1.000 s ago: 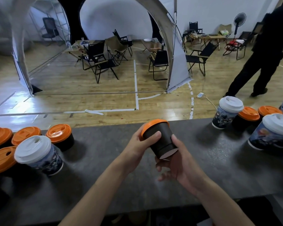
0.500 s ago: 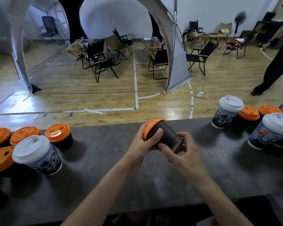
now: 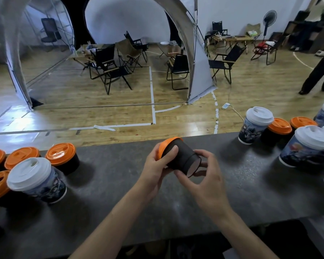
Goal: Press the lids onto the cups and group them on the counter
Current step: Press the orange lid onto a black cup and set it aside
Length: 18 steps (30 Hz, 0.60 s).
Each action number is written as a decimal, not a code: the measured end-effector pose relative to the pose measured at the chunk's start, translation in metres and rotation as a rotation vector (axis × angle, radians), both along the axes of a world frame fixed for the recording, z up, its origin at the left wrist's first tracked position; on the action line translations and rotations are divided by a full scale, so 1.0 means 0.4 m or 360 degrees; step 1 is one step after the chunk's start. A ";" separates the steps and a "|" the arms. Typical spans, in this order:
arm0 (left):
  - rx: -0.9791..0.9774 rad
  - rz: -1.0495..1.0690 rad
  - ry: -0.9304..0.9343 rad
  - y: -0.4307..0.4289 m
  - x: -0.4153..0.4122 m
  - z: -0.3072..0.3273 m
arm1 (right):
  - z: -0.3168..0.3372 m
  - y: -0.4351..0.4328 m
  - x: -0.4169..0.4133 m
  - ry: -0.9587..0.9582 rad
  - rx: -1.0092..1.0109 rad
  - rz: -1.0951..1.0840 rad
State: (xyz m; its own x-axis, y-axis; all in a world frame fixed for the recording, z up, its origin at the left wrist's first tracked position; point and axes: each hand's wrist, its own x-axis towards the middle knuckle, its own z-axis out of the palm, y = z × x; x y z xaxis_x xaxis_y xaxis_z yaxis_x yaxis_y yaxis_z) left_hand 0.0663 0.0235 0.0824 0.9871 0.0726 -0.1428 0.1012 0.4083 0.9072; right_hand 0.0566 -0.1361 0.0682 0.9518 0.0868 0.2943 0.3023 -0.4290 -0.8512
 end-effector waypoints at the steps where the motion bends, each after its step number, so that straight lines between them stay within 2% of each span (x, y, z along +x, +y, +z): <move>1: -0.0087 0.0016 0.0016 -0.003 0.000 -0.002 | -0.004 0.001 -0.002 0.0024 0.0002 0.0035; 4: -0.0260 0.0029 -0.0025 -0.006 -0.003 -0.014 | 0.011 0.011 0.001 0.0519 0.0436 0.0215; 5: -0.0248 0.0015 -0.0047 -0.004 -0.005 -0.015 | 0.011 0.011 0.004 0.0567 0.0500 0.0242; 7: -0.0130 -0.0003 -0.0063 0.001 -0.006 -0.013 | 0.005 0.008 0.005 0.0358 0.0361 0.0207; 10: 0.0071 0.0064 0.0005 0.007 0.000 -0.006 | -0.011 0.003 0.005 -0.0196 -0.0120 0.0114; 12: 0.0067 0.0115 0.0018 0.007 0.003 -0.006 | -0.023 0.005 0.001 -0.0320 -0.0198 0.0122; 14: -0.0053 0.0148 -0.0016 0.007 0.004 -0.009 | -0.015 0.008 -0.007 -0.0113 -0.0028 0.0164; 16: -0.0183 0.0137 -0.0042 0.009 0.003 -0.014 | 0.001 0.013 -0.013 0.0271 0.0333 0.0265; 18: -0.0198 0.0082 -0.0035 0.010 0.000 -0.016 | 0.002 0.013 -0.008 0.0340 0.0513 0.0244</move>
